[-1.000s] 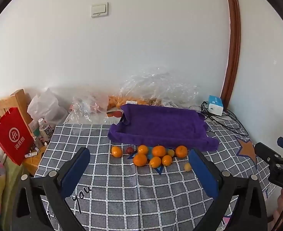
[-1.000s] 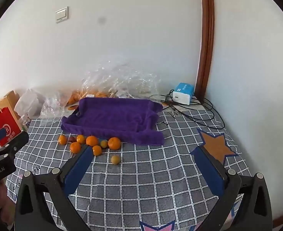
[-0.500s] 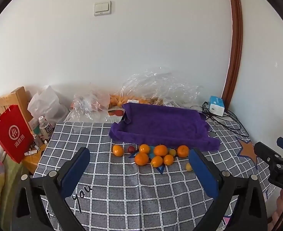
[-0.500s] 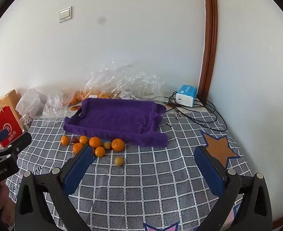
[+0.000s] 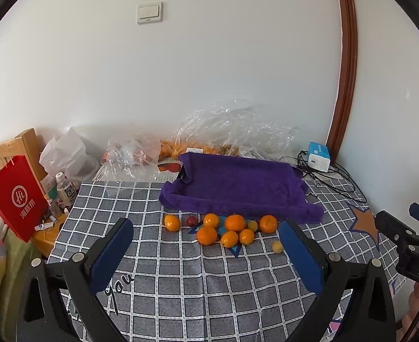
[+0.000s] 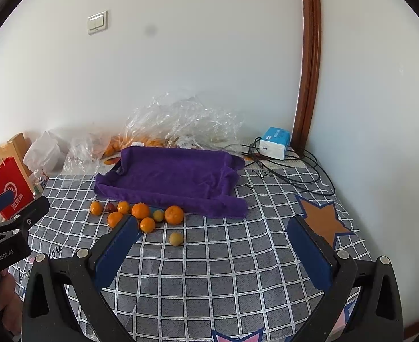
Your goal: Organize fruits
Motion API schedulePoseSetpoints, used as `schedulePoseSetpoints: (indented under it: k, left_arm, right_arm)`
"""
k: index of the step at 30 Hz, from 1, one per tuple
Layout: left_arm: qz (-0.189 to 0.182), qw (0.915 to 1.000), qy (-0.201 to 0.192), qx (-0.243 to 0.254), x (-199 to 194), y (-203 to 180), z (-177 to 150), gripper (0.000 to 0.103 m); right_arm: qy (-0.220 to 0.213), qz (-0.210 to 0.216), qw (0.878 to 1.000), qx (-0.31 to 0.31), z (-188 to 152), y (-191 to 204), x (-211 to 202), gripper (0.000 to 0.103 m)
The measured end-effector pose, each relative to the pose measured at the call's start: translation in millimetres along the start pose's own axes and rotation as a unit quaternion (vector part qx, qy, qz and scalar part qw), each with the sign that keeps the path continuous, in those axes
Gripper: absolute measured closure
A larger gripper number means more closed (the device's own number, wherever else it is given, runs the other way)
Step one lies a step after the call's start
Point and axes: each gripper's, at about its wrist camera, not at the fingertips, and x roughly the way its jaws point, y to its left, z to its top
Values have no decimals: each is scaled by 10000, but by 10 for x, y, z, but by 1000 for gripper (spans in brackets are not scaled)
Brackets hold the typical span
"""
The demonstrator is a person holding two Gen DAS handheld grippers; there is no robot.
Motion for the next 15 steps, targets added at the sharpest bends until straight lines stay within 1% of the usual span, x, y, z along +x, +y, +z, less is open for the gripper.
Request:
schedulePoseSetpoints:
  k: [15]
  left_arm:
    - [29,10000,3,-71,0,89,21,0]
  right_arm:
    - [-16,33,10000,-30,-15,34,10,0]
